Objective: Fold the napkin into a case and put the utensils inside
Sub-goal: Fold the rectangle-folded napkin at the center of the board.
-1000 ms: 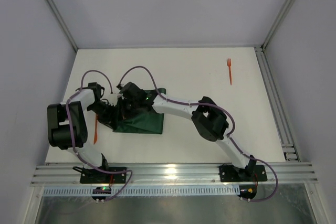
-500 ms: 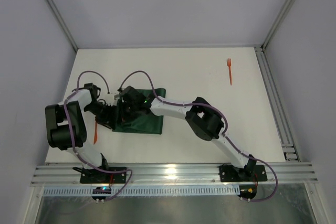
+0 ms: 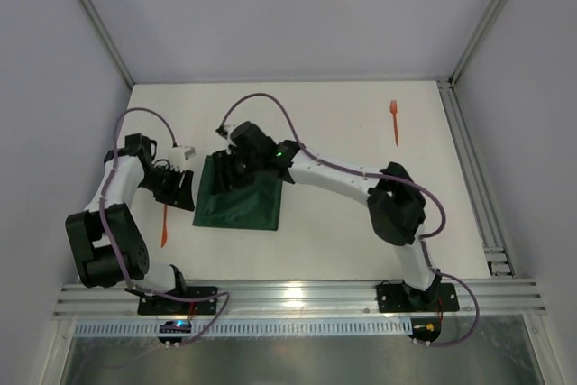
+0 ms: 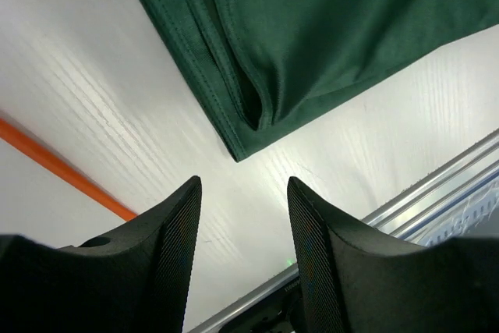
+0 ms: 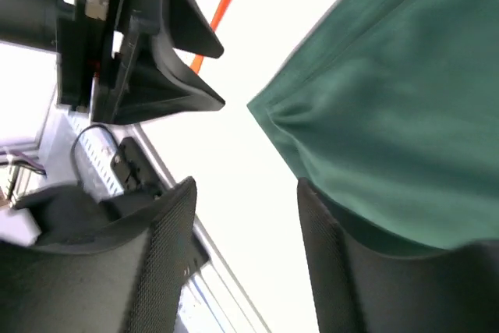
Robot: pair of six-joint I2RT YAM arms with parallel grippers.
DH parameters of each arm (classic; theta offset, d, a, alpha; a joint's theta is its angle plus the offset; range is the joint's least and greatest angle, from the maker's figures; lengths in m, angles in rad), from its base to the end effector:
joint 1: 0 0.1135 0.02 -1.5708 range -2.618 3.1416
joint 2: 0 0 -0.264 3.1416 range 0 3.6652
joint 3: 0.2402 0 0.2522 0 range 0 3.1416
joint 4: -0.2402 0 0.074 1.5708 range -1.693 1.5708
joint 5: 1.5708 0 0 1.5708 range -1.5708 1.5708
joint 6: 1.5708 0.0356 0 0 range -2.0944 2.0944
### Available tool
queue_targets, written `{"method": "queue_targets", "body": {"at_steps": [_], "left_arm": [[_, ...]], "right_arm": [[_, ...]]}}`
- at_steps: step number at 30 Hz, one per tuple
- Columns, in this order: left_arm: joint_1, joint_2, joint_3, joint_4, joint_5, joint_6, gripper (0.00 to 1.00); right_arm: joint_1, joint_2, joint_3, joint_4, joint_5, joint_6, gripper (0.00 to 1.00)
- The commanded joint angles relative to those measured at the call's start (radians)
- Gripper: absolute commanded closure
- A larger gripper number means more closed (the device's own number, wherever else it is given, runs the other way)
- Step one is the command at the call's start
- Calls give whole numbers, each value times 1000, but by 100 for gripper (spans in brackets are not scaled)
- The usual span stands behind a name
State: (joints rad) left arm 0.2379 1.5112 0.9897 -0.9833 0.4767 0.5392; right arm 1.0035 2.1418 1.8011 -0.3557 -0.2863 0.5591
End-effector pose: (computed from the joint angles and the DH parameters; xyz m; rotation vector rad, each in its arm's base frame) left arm 0.2502 0.0439 0.2016 0.4487 2.8039 -0.6030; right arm 0.2584 0.4242 0.2409 -0.7146 2.3993 1.0777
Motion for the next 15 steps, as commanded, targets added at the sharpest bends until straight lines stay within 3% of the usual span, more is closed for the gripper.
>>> {"method": "queue_targets", "body": {"at_steps": [1,5,9,15], "left_arm": [[-15,-103,29,-52,76,48,49],[-107,-77,7,-5,-5,22,46],[-155,-4,6,34,-61,-10,46],[-195,53,6,92,-101,-56,52]], "right_arm": [[-170,-238,-188,-6,18,-56,48],[-347,-278,-298,28,-24,-62,62],[-436,-177,-237,17,-91,-102,60],[-463,-2,-102,18,-131,-100,57]]}}
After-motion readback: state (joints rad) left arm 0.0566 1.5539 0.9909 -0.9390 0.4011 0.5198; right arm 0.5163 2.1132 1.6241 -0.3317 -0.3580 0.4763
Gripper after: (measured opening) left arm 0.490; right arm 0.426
